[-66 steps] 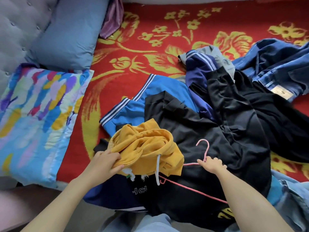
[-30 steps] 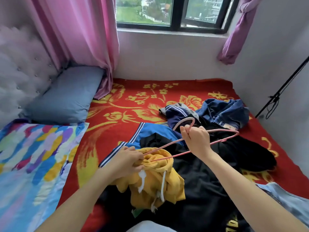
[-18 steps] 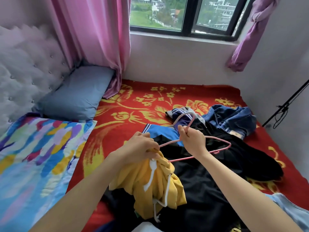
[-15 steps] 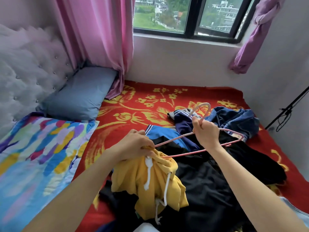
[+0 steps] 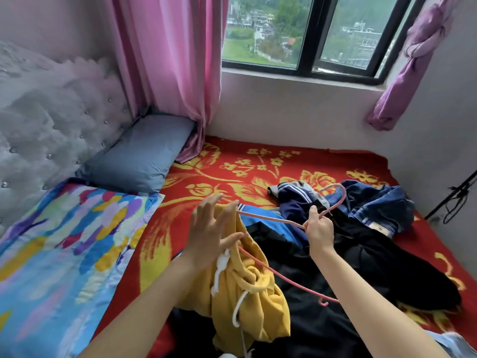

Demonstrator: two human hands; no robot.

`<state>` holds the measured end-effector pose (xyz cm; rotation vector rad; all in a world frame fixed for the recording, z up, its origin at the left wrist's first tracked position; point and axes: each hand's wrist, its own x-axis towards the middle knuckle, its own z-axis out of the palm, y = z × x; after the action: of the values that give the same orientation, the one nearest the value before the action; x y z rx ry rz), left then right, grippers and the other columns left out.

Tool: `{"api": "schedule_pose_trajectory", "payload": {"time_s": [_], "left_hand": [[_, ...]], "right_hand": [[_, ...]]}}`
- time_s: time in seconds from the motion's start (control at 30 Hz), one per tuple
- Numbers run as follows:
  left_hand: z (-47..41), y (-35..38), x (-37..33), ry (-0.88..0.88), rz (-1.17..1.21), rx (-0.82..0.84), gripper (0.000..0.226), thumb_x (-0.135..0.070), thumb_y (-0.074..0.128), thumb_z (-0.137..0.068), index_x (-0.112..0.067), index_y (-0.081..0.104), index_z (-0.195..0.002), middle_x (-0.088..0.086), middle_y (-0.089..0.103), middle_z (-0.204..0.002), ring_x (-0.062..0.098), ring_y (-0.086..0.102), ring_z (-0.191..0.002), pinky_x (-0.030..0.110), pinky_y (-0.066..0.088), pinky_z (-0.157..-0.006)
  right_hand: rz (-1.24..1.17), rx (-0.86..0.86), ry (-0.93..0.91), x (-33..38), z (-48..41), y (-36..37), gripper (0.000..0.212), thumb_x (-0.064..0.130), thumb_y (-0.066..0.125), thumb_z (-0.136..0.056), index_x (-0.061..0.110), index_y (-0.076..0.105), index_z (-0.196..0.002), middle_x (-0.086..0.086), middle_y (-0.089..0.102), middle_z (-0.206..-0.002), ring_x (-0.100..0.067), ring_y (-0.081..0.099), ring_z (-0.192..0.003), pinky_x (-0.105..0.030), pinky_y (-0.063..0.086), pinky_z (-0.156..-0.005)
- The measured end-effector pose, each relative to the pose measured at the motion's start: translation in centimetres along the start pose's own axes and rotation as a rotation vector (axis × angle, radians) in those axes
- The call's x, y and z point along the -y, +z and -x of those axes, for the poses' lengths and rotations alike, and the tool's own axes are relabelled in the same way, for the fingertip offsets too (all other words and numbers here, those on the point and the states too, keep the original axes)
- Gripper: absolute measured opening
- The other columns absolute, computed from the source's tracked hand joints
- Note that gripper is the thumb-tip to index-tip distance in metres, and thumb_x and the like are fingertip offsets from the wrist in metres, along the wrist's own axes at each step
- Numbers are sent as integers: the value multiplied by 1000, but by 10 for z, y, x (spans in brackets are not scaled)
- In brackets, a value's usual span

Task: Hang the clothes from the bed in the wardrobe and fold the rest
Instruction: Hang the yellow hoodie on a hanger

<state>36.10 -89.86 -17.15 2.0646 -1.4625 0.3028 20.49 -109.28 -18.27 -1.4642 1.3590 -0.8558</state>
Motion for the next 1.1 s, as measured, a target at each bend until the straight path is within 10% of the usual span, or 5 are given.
{"api": "schedule_pose_trajectory", "payload": {"time_s": [0.17,0.37,0.67,0.87,1.1], "left_hand": [[61,36,32,-577,312,128,107,-77,51,-70,-23,5,-151,11,20,-154,29,24,-139,49,32,-105],[83,61,70,-727,345,285,37,-37,52,-94,-23,54,-128,1,65,-110,25,58,-107,44,47,-88],[38,19,55,-693,947,70,13,-19,44,-98,-11,54,-93,-2,64,-66,4,58,-56,17,46,-52],[-8,-12,18,-498,1027,96,12,-19,48,-95,-16,58,-92,-2,62,-79,1,57,-70,14,46,-62],[-28,-20,-3,-351,929,225,14,-8,45,-97,-14,58,-93,-1,59,-86,-10,56,-73,7,43,-67]], "right_hand": [[-103,7,163,-14,0,1,47,39,41,-97,9,50,-62,-5,50,-62,-20,46,-57,-32,36,-57],[-125,27,183,-17,-5,-2,49,37,40,-98,9,49,-59,-5,47,-59,-19,42,-54,-29,33,-54],[-11,-86,113,-38,-26,-38,55,42,37,-97,7,54,-58,-7,54,-60,-27,49,-62,-34,38,-65],[304,-123,-151,-57,-27,-52,54,36,36,-99,13,52,-53,-4,56,-61,-27,52,-71,-35,33,-71],[-20,-133,84,-82,-24,-56,55,32,42,-98,7,48,-49,-5,50,-52,-23,47,-55,-32,35,-70]]}}
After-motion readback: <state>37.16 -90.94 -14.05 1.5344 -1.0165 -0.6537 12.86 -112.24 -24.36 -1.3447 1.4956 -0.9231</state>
